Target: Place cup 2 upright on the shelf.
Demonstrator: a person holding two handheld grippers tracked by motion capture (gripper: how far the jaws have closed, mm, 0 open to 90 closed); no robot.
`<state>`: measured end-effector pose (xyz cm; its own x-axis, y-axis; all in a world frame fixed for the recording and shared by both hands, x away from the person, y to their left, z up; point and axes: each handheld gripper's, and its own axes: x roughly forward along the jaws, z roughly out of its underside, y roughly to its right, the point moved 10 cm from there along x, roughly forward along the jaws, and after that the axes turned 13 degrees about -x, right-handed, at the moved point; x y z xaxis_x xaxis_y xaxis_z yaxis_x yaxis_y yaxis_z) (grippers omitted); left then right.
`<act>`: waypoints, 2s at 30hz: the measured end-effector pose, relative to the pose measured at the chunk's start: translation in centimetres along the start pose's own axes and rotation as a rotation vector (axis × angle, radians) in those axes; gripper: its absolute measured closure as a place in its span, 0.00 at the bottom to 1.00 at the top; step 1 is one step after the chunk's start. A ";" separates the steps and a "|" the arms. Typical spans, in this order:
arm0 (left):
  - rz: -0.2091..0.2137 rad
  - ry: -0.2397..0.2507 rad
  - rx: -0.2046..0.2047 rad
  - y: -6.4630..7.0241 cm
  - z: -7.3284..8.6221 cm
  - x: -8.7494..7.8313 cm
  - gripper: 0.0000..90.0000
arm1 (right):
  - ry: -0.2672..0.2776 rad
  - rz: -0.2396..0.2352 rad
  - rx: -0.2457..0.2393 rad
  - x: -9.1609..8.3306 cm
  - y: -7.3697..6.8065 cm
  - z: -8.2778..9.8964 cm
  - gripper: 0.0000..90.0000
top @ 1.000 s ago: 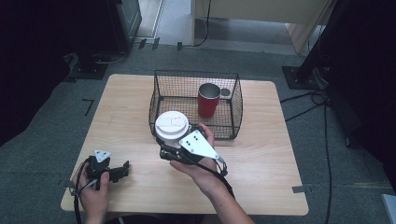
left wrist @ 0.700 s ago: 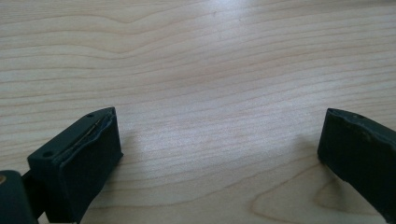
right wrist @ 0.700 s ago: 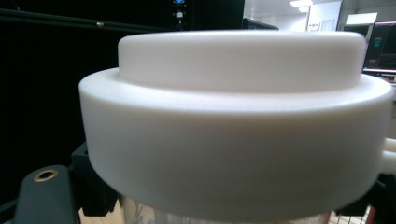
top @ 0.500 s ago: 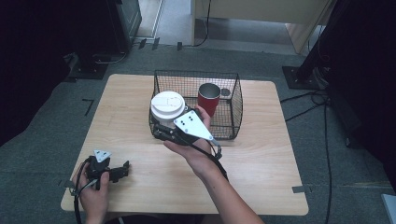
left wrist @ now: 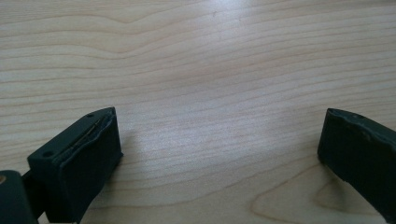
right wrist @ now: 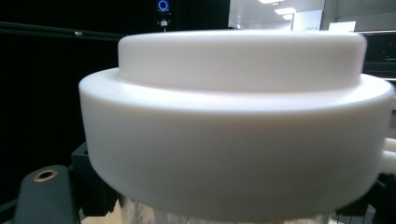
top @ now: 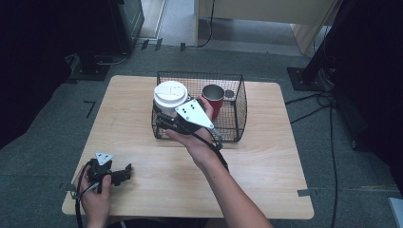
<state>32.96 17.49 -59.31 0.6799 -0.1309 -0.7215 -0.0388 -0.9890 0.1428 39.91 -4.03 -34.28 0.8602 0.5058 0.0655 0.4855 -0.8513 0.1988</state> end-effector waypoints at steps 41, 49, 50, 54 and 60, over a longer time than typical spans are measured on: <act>-0.001 0.000 0.000 0.0 0.0 0.0 0.00 | -0.096 0.102 0.026 9.3 4.3 7.8 0.18; -0.001 0.000 0.000 0.0 0.0 0.0 0.00 | -0.127 0.128 0.025 10.6 5.0 9.2 0.18; -0.001 0.000 0.000 0.0 0.0 0.0 0.00 | -0.135 0.130 0.027 10.7 5.0 9.5 0.18; -0.001 0.000 0.000 0.0 0.0 0.0 0.00 | -0.161 0.129 0.020 11.1 5.0 10.5 0.18; -0.001 0.000 0.000 0.0 0.0 0.0 0.00 | -0.196 0.125 0.021 11.4 4.7 11.7 0.18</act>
<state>32.99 17.47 -59.31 0.6798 -0.1299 -0.7218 -0.0383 -0.9891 0.1419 53.84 -3.84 -44.03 0.9268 0.3610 -0.1031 0.3744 -0.9095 0.1807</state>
